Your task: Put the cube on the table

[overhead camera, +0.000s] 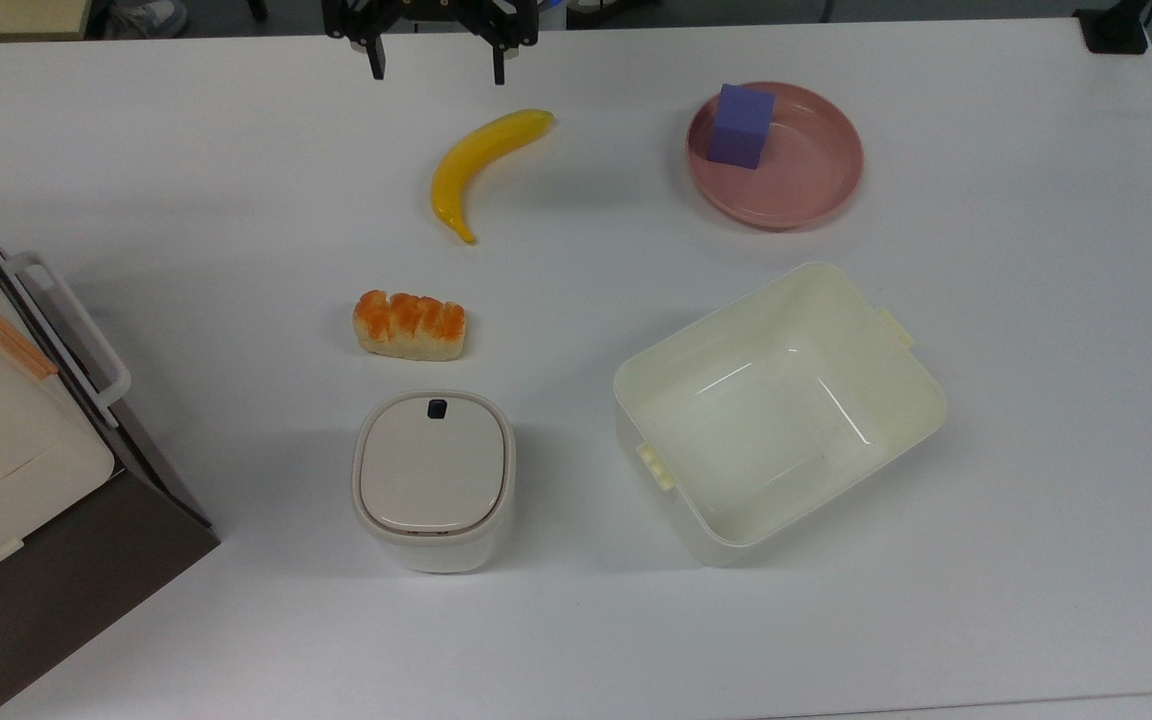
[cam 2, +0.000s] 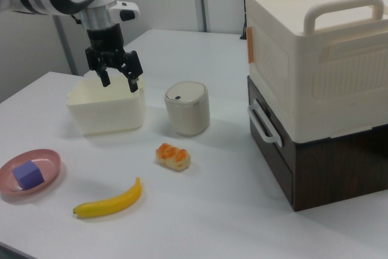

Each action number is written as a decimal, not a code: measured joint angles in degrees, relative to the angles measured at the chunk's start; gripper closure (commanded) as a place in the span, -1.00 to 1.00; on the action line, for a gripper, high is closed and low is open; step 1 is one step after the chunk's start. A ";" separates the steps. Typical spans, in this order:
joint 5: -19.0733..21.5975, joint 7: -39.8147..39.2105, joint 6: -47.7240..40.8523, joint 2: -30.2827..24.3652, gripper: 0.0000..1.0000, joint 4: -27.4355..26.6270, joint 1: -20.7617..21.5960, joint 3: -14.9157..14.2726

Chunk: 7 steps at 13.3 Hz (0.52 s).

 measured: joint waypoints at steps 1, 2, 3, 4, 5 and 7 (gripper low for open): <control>0.00 0.00 0.00 0.00 -1.00 0.00 0.00 0.00; 0.00 0.00 0.00 0.01 -1.00 0.00 0.00 0.00; 0.00 0.00 0.00 0.02 -1.00 -0.05 0.01 0.02; 0.01 0.00 0.00 0.06 -1.00 -0.33 0.18 0.12; 0.08 0.01 0.00 0.09 -1.00 -0.86 0.50 0.42; 0.56 1.79 -0.09 0.11 -1.00 -1.84 2.51 0.67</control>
